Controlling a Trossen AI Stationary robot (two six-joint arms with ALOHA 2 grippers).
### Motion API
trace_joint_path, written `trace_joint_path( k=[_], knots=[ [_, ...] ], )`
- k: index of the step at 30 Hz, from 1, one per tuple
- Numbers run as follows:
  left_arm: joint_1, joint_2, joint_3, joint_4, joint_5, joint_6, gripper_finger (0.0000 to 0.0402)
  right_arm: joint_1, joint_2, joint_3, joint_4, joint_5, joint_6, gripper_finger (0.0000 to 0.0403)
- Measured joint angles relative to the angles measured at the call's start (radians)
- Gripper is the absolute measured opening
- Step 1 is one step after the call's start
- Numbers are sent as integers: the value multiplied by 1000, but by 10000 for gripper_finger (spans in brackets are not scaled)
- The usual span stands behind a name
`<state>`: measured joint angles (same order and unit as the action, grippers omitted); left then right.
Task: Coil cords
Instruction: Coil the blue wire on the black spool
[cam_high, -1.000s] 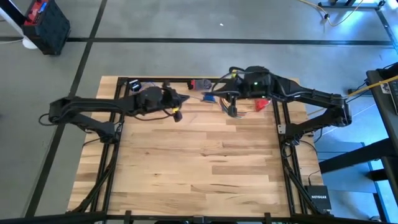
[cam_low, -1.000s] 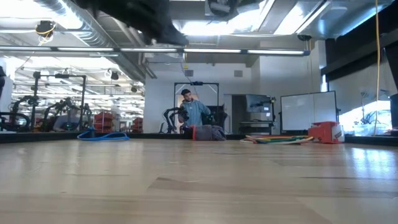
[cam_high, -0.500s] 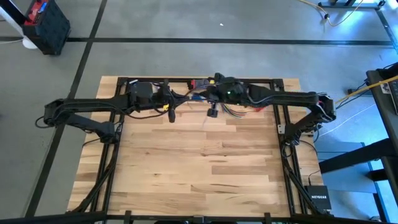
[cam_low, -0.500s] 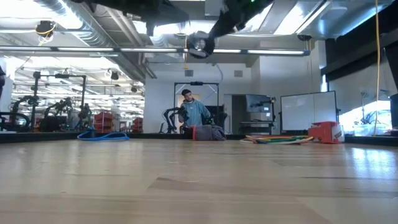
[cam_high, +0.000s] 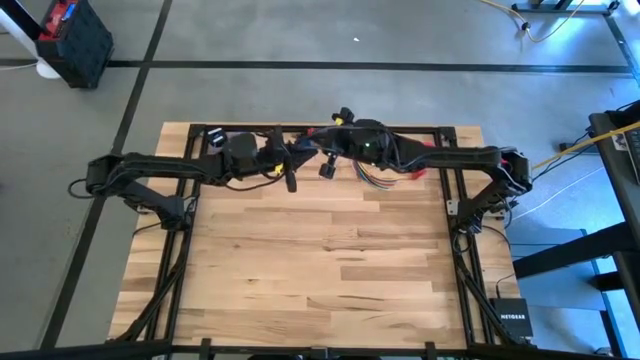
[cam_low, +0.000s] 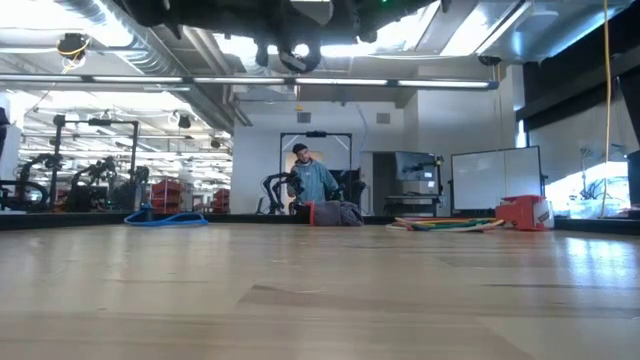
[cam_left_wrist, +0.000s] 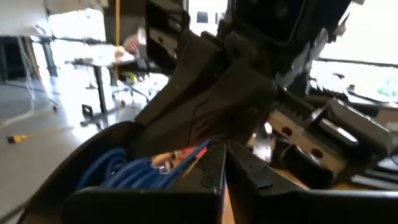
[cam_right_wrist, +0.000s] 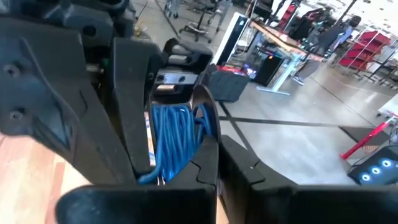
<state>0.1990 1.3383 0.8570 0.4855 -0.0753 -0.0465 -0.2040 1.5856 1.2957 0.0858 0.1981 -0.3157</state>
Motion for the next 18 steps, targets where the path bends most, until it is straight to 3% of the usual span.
trace_joint_path(
  k=[18],
  knots=[
    [-1,41,8,1,-58,48,0,2,-16,155,-35,-39,25,10]
  ],
)
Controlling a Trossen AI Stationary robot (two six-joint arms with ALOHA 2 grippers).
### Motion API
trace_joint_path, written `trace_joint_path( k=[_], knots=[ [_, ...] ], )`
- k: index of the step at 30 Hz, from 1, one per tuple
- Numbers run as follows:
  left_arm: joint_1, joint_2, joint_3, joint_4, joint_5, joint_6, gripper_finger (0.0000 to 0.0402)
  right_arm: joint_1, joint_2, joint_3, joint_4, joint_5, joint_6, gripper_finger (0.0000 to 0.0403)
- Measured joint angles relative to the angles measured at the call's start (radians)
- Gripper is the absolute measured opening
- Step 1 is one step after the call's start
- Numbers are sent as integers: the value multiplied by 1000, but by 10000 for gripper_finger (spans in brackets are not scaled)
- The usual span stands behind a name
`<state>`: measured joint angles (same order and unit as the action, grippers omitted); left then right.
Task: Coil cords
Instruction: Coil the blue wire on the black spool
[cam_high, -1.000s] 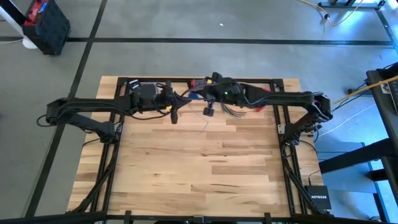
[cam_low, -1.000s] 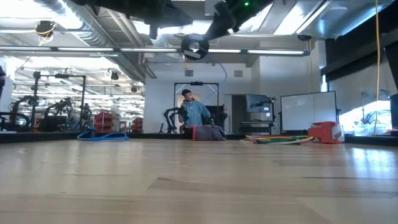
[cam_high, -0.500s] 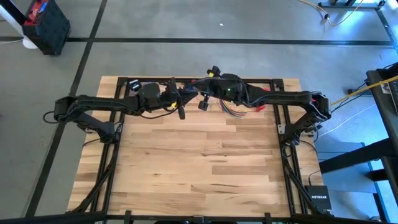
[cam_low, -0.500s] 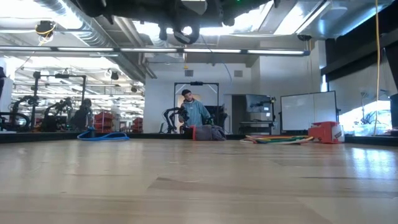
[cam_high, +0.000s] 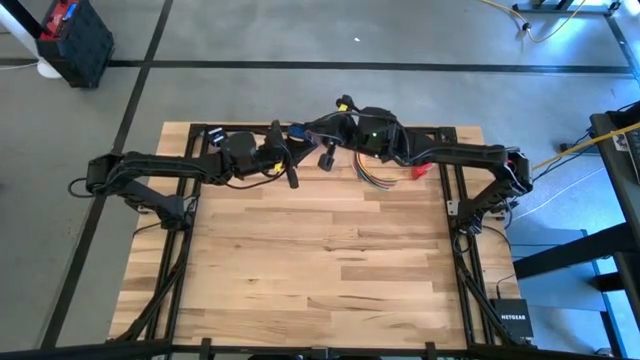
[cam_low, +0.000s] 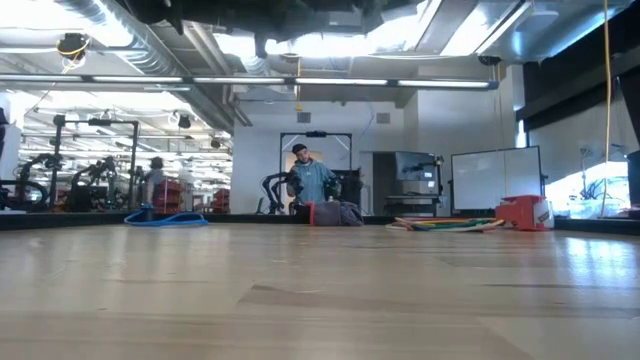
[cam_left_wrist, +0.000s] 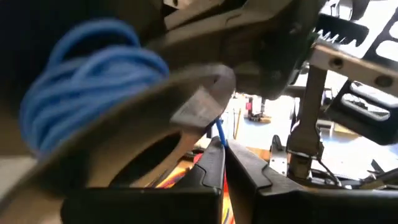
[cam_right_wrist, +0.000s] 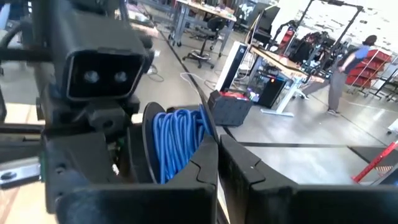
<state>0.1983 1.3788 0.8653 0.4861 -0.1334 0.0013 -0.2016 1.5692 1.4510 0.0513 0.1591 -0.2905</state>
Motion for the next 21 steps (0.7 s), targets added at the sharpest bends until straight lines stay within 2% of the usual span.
trace_joint_path(
  k=[8,21],
  knots=[
    [0,2,-2,7,0,6,0,0,-3,76,-97,-2,3,10],
    [5,2,-6,13,-8,11,0,0,-3,113,-117,4,-3,10]
  ],
)
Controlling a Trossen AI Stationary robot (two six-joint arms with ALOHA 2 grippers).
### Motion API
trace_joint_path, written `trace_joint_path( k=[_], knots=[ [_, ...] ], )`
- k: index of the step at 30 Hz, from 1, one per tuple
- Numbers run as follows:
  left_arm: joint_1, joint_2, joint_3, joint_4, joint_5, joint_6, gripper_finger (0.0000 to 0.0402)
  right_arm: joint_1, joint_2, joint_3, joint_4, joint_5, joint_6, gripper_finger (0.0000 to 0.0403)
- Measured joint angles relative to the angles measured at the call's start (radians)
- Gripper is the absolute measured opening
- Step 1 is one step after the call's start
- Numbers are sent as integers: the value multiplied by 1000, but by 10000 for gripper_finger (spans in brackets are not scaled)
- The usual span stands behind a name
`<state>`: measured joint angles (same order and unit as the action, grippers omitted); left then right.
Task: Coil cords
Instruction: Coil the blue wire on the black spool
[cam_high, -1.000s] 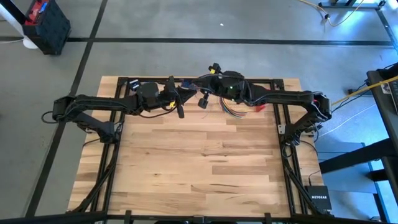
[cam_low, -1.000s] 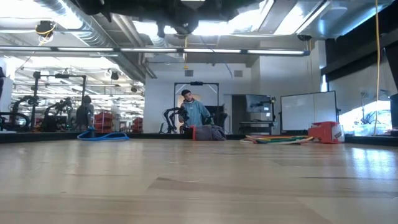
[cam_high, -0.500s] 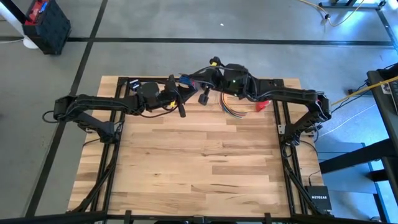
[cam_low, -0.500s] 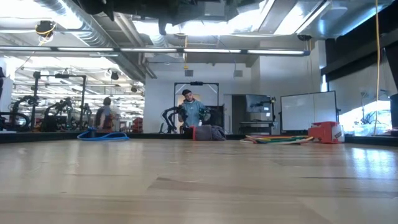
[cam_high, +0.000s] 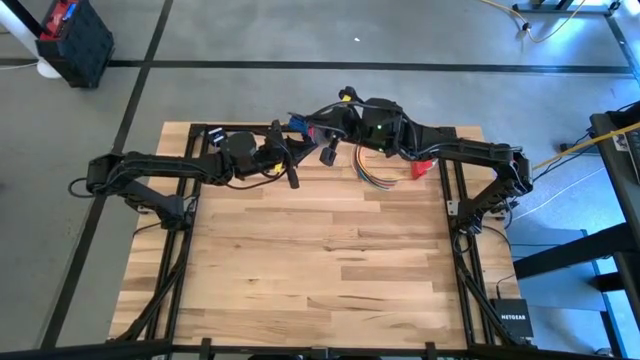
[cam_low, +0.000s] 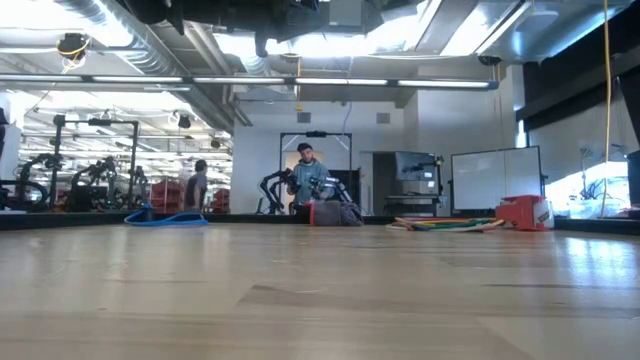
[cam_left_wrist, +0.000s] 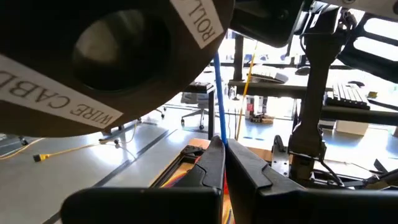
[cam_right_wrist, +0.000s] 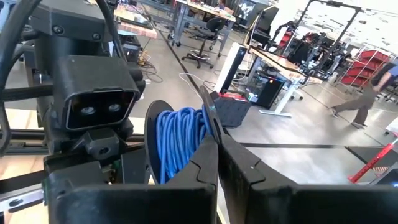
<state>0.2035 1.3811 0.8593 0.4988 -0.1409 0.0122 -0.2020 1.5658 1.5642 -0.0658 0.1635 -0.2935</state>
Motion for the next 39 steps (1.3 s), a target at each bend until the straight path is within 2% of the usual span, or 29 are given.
trace_joint_path(
  k=[14,33,39],
  knots=[
    [-1,0,0,-8,-3,25,0,0,-18,3,-8,1,-3,10],
    [-2,1,0,-9,-3,48,0,0,-20,129,-3,1,-12,10],
    [-2,4,-1,-25,-2,51,0,0,-23,136,-48,-2,-11,10]
  ],
)
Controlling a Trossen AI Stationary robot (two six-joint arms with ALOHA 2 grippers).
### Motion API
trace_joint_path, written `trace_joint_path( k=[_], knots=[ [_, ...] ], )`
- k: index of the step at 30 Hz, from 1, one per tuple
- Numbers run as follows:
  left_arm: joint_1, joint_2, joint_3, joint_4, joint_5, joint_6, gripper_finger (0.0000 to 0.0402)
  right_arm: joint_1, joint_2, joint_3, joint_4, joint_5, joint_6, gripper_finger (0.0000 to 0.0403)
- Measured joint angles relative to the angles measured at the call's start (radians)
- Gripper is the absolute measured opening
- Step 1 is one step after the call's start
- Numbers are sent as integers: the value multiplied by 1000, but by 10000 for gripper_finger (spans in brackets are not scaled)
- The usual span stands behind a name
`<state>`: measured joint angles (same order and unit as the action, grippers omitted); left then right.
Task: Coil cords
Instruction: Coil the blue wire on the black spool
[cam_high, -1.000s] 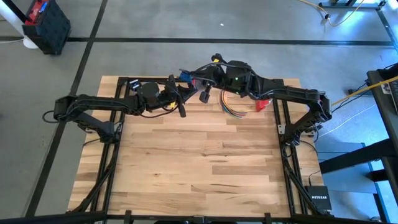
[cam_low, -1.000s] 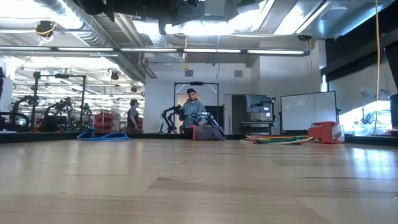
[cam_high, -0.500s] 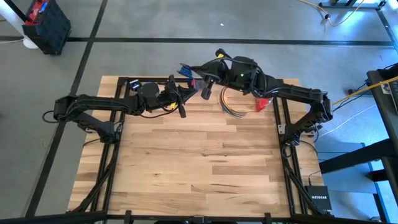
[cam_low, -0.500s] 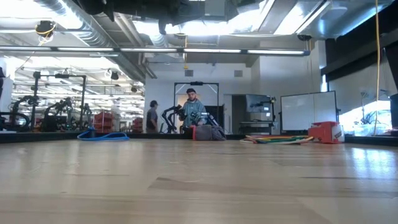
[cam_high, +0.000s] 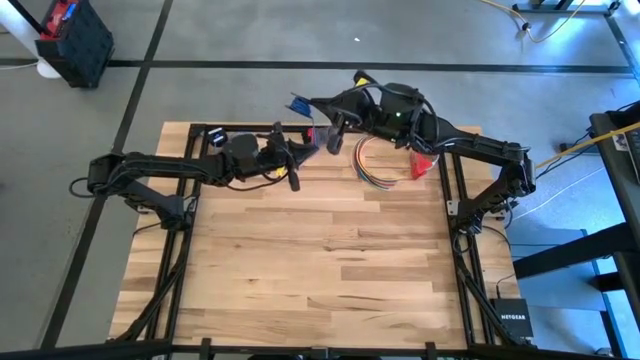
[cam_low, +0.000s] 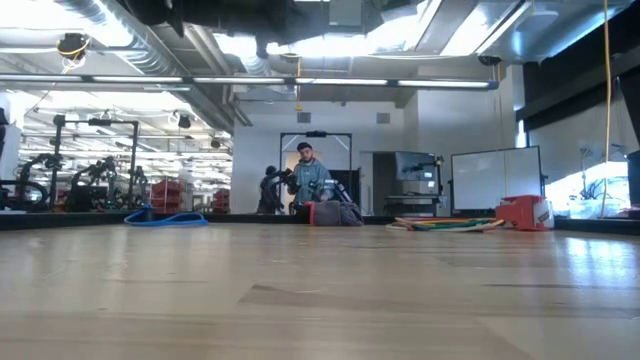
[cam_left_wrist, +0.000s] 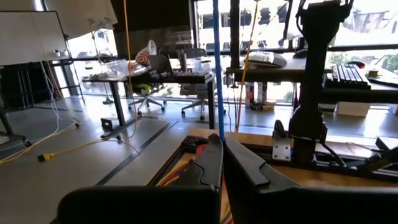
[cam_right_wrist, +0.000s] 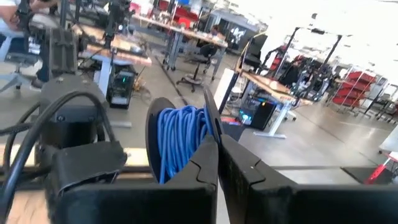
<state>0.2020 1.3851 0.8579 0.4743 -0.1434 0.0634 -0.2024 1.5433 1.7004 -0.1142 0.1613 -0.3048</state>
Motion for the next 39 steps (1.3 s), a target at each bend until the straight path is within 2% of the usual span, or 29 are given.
trace_joint_path(
  k=[7,12,18,24,27,32,39],
  knots=[
    [14,2,-2,-11,4,16,0,10,-3,4,-117,-149,21,10],
    [37,-2,-3,-45,6,23,0,43,-3,5,-218,-170,11,10],
    [61,-60,-3,-246,-32,53,0,78,-5,6,-387,-148,-16,10],
    [66,-200,-2,-520,-41,60,0,85,-5,4,-560,-54,-25,10],
    [71,-268,-3,-610,-46,41,0,85,-5,-40,-587,-4,-38,10],
    [72,-330,-3,-620,-52,-1,0,85,31,-126,-546,6,-41,10],
    [72,-316,-3,-609,-29,-61,0,85,99,-170,-436,33,-47,9]
  ],
)
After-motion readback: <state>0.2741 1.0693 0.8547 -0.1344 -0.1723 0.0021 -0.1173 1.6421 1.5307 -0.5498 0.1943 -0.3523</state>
